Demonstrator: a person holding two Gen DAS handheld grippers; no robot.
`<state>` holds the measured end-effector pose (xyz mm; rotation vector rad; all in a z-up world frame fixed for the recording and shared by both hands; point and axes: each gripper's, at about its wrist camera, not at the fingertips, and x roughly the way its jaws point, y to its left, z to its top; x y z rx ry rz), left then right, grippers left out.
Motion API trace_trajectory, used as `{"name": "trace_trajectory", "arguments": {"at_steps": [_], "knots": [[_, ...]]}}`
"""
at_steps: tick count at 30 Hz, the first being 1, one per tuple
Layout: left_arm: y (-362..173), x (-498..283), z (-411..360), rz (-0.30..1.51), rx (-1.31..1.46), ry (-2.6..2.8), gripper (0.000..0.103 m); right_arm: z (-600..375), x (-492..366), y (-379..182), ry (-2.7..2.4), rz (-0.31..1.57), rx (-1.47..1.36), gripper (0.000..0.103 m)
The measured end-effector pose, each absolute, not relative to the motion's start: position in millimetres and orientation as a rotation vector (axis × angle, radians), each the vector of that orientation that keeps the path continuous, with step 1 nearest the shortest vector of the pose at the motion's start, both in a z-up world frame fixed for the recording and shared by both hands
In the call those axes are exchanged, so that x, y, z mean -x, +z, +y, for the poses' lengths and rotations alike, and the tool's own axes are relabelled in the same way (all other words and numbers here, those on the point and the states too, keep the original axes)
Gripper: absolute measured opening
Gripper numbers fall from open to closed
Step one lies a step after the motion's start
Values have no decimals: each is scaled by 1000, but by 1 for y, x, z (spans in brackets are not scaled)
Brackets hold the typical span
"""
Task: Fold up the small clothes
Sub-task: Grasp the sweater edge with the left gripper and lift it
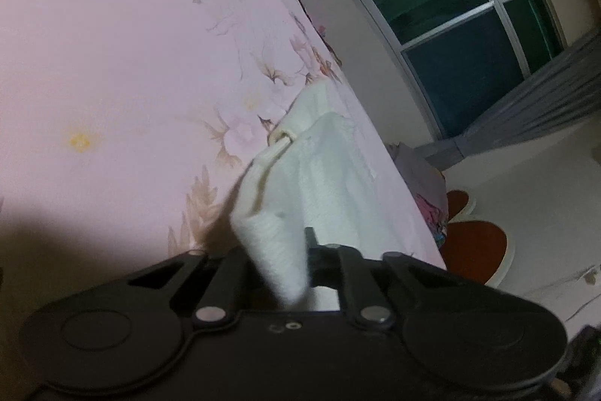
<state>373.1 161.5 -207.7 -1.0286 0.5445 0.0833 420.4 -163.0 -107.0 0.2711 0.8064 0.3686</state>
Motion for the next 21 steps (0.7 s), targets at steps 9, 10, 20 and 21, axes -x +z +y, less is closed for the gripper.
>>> {"name": "trace_trajectory", "arguments": {"at_steps": [9, 10, 20, 21], "knots": [[-207, -380, 164, 546, 1066, 127, 11, -158, -433, -121, 372, 862, -217, 4], [-207, -380, 164, 549, 1071, 133, 10, -158, -433, -121, 373, 862, -215, 4], [-203, -383, 165, 575, 1041, 136, 10, -152, -436, -119, 353, 871, -212, 4], [-203, -383, 165, 575, 1037, 134, 10, -152, -436, -119, 352, 871, -213, 4]]}}
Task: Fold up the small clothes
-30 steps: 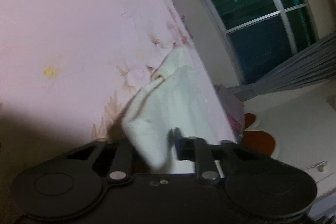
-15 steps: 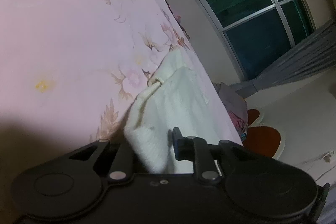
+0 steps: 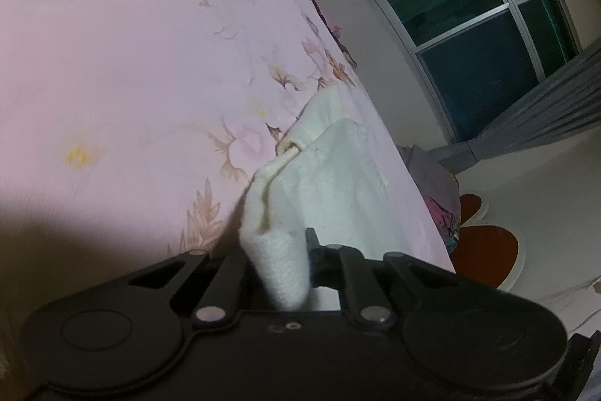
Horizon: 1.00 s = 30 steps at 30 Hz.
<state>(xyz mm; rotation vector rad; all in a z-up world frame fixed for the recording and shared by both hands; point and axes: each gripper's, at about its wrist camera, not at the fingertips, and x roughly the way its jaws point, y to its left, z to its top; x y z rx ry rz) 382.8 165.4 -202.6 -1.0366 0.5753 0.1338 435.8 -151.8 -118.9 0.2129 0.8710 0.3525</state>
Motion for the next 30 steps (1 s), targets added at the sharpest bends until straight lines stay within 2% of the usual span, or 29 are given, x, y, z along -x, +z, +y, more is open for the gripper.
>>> {"name": "trace_trajectory", "arguments": {"at_steps": [10, 12, 15, 25, 30], "knots": [[-195, -388, 163, 599, 1010, 145, 11, -158, -437, -122, 369, 865, -229, 3], [-192, -389, 163, 604, 992, 154, 11, -161, -438, -123, 371, 868, -246, 0], [-186, -389, 162, 597, 954, 156, 8, -163, -438, -125, 380, 865, -253, 0], [-104, -410, 89, 557, 478, 13, 6, -184, -445, -126, 446, 880, -337, 0], [-79, -422, 22, 569, 288, -140, 6, -255, -434, -114, 369, 784, -502, 0]]}}
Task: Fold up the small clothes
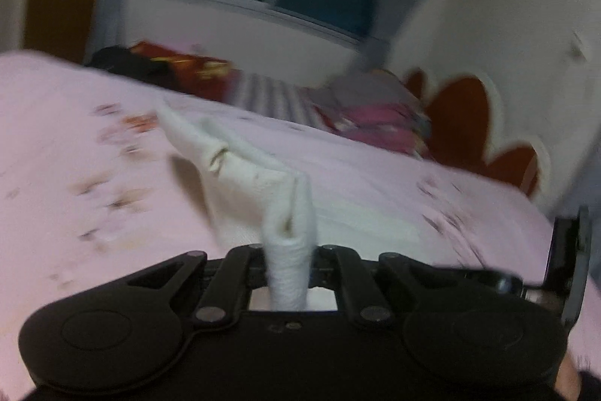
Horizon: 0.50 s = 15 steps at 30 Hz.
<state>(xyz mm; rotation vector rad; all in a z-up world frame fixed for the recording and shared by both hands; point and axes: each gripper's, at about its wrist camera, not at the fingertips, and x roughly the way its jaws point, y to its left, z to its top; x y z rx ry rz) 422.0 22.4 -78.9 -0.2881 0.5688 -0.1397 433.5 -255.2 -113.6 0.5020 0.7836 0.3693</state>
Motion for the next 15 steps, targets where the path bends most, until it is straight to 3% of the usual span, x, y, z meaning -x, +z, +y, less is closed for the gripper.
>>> {"name": "trace_trajectory", "arguments": {"at_steps": [8, 9, 10, 11, 12, 13, 15], "knots": [[-97, -435, -79, 661, 205, -327, 8, -372, -414, -112, 273, 749, -632, 0], [-105, -439, -90, 704, 193, -356, 10, -383, -411, -112, 278, 739, -654, 0], [-116, -447, -104, 780, 174, -375, 25, -390, -409, -111, 290, 736, -674, 0], [-123, -450, -111, 837, 178, -374, 34, -398, -409, -111, 295, 739, -693, 13], [-127, -450, -113, 875, 192, -382, 34, -403, -409, -110, 283, 750, -698, 58], [-126, -447, -110, 867, 222, -416, 35, -409, -408, -107, 275, 741, -691, 75], [-116, -439, -92, 816, 256, -428, 36, -414, -404, -98, 308, 671, -670, 79]]}}
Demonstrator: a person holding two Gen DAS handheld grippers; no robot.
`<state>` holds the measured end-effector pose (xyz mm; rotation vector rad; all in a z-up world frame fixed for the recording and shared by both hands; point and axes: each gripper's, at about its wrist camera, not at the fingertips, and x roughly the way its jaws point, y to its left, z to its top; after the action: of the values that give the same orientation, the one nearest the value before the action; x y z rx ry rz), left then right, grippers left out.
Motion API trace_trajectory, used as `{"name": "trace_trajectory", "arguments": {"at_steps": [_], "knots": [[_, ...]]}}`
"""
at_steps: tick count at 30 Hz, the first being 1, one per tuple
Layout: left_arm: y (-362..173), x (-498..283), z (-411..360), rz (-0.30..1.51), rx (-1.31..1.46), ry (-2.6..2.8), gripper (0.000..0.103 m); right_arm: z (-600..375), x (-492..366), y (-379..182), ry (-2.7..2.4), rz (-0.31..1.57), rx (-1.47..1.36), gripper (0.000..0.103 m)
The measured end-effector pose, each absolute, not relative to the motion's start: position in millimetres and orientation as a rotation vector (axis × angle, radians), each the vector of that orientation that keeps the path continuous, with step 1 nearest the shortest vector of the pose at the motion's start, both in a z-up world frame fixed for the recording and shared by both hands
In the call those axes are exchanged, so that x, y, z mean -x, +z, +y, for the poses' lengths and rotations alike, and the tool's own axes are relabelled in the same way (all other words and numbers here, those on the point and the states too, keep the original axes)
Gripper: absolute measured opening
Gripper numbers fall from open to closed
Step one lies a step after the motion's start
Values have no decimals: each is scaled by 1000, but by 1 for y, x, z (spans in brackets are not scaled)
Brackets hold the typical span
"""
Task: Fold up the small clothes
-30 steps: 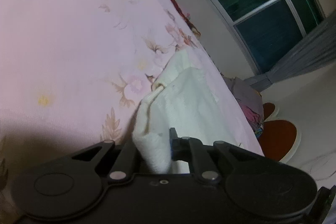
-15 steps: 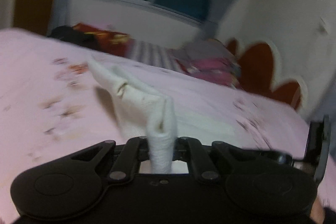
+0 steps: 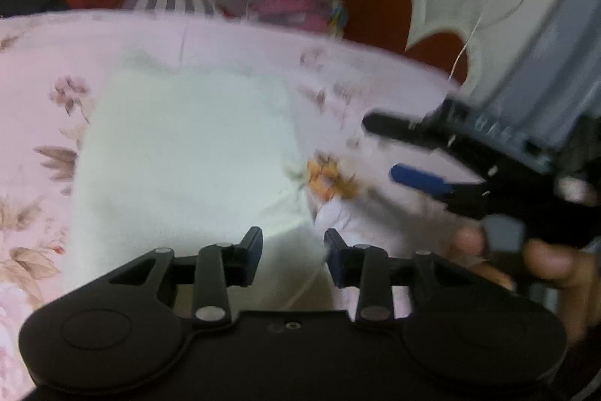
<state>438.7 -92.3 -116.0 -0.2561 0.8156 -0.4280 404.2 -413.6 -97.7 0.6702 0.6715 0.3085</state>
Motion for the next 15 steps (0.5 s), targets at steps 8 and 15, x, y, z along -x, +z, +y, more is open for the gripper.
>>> {"name": "trace_trajectory", "arguments": {"at_steps": [8, 15], "knots": [[-115, -462, 6, 756, 326, -229, 33, -381, -424, -100, 394, 754, -616, 53], [-131, -471, 21, 774, 357, -216, 31, -364, -444, -108, 385, 807, -551, 51]]}}
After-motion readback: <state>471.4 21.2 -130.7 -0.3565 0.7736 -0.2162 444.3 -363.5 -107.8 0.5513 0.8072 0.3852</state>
